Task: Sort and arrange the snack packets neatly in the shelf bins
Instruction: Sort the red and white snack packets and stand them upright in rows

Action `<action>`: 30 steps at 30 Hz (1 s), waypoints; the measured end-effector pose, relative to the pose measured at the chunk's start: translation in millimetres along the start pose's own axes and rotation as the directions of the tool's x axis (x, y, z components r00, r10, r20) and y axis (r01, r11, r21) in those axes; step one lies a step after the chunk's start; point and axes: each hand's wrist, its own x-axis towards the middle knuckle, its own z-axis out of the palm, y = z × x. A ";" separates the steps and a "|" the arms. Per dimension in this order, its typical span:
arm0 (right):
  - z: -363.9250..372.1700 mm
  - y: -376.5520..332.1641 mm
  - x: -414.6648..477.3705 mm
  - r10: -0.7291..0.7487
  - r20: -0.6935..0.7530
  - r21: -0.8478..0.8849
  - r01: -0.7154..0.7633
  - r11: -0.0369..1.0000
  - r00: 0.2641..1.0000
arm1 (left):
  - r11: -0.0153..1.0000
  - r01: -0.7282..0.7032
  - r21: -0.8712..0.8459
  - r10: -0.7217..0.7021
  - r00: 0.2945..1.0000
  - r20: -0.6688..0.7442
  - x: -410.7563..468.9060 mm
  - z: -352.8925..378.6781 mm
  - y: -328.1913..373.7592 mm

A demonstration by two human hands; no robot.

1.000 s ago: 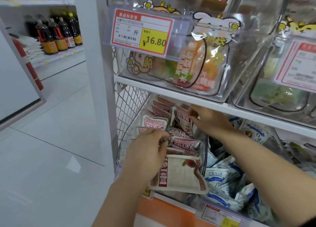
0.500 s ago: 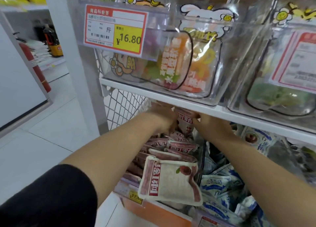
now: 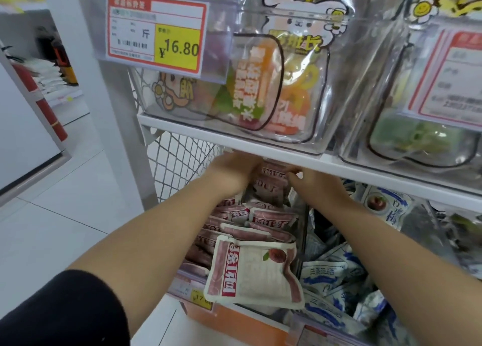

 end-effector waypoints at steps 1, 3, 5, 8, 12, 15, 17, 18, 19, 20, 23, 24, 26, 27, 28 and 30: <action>0.2 -0.4 -1.7 -0.031 -0.016 0.055 0.032 0.998 0.999 | 0.996 0.031 -0.079 -0.033 0.999 -0.022 0.2 1.1 -3.3; -2.8 -3.3 -2.4 -0.077 -0.035 0.051 0.079 0.996 0.996 | 0.979 0.068 -0.191 -0.076 0.996 -0.036 -0.8 -0.4 -3.5; -9.3 -6.4 -3.9 -0.083 -0.039 0.054 0.085 0.995 0.996 | 0.969 0.066 -0.240 -0.074 0.997 -0.021 -1.3 -0.8 1.1; -11.0 -7.7 -8.3 -0.074 0.052 0.024 0.073 0.997 0.996 | 0.970 0.053 -0.239 -0.054 0.999 0.003 0.1 4.8 6.9; -2.2 0.2 -3.7 -0.109 0.021 -0.028 0.110 0.994 0.994 | 0.968 0.059 -0.242 -0.066 0.998 -0.018 5.5 10.1 16.2; -1.7 -3.9 -2.8 -0.149 -0.093 0.016 0.151 0.988 0.984 | 0.955 0.046 -0.292 -0.033 0.998 0.046 4.5 11.3 24.3; -2.8 -7.1 -4.8 -0.195 -0.019 -0.066 0.193 0.979 0.981 | 0.955 0.031 -0.294 -0.006 0.996 0.088 -0.3 8.0 25.9; -4.0 -6.8 -6.6 -0.206 0.046 -0.106 0.210 0.972 0.977 | 0.961 0.018 -0.275 0.008 0.996 0.093 -4.0 5.8 23.4; -7.8 -9.9 -11.1 -0.208 0.126 -0.135 0.224 0.965 0.970 | 0.969 -0.007 -0.249 0.027 0.997 0.078 -8.9 2.6 18.8; -12.5 -13.2 -15.8 -0.202 0.213 -0.160 0.238 0.958 0.956 | 0.973 -0.043 -0.225 0.053 0.998 0.041 -14.8 0.2 12.3; -23.2 -24.2 -33.0 -0.255 0.390 -0.274 0.376 0.885 0.885 | 0.967 -0.113 -0.228 0.122 0.992 0.025 -36.5 -3.0 -5.9; -24.2 -26.6 -39.0 -0.277 0.417 -0.309 0.422 0.852 0.866 | 0.967 -0.117 -0.225 0.133 0.989 0.057 -44.7 -2.4 -7.9; -24.8 -29.1 -50.7 -0.288 0.445 -0.359 0.464 0.810 0.848 | 0.980 -0.135 -0.150 0.149 0.985 0.086 -57.1 1.3 -6.5; -24.5 -29.4 -56.0 -0.288 0.451 -0.369 0.470 0.802 0.845 | 0.983 -0.160 -0.089 0.167 0.984 0.070 -61.3 2.8 -5.1; -24.4 -29.8 -60.6 -0.285 0.452 -0.373 0.470 0.800 0.845 | 0.982 -0.184 -0.032 0.185 0.981 0.052 -63.6 5.0 -4.8; -24.2 -30.5 -66.9 -0.268 0.453 -0.381 0.456 0.805 0.850 | 0.979 -0.202 0.029 0.200 0.979 0.044 -64.2 8.6 -6.5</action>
